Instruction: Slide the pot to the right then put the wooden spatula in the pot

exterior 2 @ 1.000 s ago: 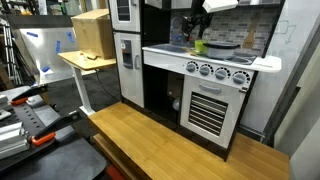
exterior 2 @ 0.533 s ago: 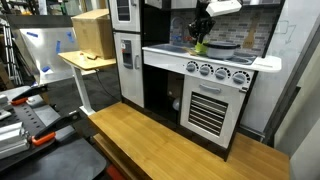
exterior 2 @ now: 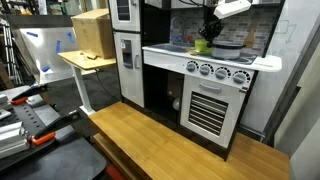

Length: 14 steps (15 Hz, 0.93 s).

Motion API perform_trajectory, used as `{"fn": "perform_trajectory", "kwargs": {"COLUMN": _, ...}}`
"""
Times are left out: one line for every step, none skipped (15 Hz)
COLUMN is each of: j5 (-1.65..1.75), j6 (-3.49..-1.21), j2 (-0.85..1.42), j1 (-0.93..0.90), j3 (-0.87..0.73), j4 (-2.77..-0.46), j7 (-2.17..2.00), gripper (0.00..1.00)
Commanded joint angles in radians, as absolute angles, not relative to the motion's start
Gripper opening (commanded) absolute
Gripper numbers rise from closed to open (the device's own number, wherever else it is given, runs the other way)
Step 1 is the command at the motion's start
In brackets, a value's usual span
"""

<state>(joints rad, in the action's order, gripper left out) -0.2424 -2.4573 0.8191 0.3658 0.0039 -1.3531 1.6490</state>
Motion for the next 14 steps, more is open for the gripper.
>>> {"fn": "perform_trajectory", "kwargs": {"j5": -0.155, "j6": -2.521, "j2": 0.857, "j1": 0.355, "j3": -0.027, "j4": -1.3, "j7": 1.578, "gripper": 0.0}}
{"fn": "perform_trajectory", "kwargs": {"j5": -0.131, "j6": -2.537, "j2": 0.862, "j1": 0.354, "j3": -0.035, "j4": -1.293, "j7": 1.559, "gripper": 0.0}}
{"fn": "perform_trajectory", "kwargs": {"j5": -0.109, "j6": -2.549, "j2": 0.866, "j1": 0.355, "j3": -0.042, "j4": -1.286, "j7": 1.54, "gripper": 0.0}}
{"fn": "perform_trajectory", "kwargs": {"j5": -0.091, "j6": -2.55, "j2": 0.871, "j1": 0.358, "j3": -0.044, "j4": -1.278, "j7": 1.524, "gripper": 0.0}}
{"fn": "perform_trajectory", "kwargs": {"j5": -0.076, "j6": -2.551, "j2": 0.873, "j1": 0.36, "j3": -0.045, "j4": -1.273, "j7": 1.511, "gripper": 0.0}}
{"fn": "perform_trajectory", "kwargs": {"j5": -0.069, "j6": -2.537, "j2": 0.871, "j1": 0.366, "j3": -0.037, "j4": -1.271, "j7": 1.505, "gripper": 0.0}}
{"fn": "perform_trajectory", "kwargs": {"j5": -0.066, "j6": -2.521, "j2": 0.868, "j1": 0.372, "j3": -0.028, "j4": -1.269, "j7": 1.505, "gripper": 0.0}}
{"fn": "perform_trajectory", "kwargs": {"j5": -0.073, "j6": -2.498, "j2": 0.862, "j1": 0.381, "j3": -0.01, "j4": -1.27, "j7": 1.516, "gripper": 0.0}}
{"fn": "perform_trajectory", "kwargs": {"j5": -0.084, "j6": -2.463, "j2": 0.854, "j1": 0.388, "j3": 0.007, "j4": -1.271, "j7": 1.524, "gripper": 0.0}}
{"fn": "perform_trajectory", "kwargs": {"j5": -0.091, "j6": -2.432, "j2": 0.848, "j1": 0.391, "j3": 0.018, "j4": -1.272, "j7": 1.528, "gripper": 0.0}}
{"fn": "perform_trajectory", "kwargs": {"j5": -0.097, "j6": -2.394, "j2": 0.839, "j1": 0.393, "j3": 0.026, "j4": -1.273, "j7": 1.528, "gripper": 0.0}}
{"fn": "perform_trajectory", "kwargs": {"j5": -0.102, "j6": -2.361, "j2": 0.83, "j1": 0.393, "j3": 0.031, "j4": -1.274, "j7": 1.526, "gripper": 0.0}}
{"fn": "perform_trajectory", "kwargs": {"j5": -0.105, "j6": -2.331, "j2": 0.814, "j1": 0.391, "j3": 0.031, "j4": -1.281, "j7": 1.523, "gripper": 0.0}}
{"fn": "perform_trajectory", "kwargs": {"j5": -0.109, "j6": -2.312, "j2": 0.801, "j1": 0.391, "j3": 0.032, "j4": -1.286, "j7": 1.522, "gripper": 0.0}}
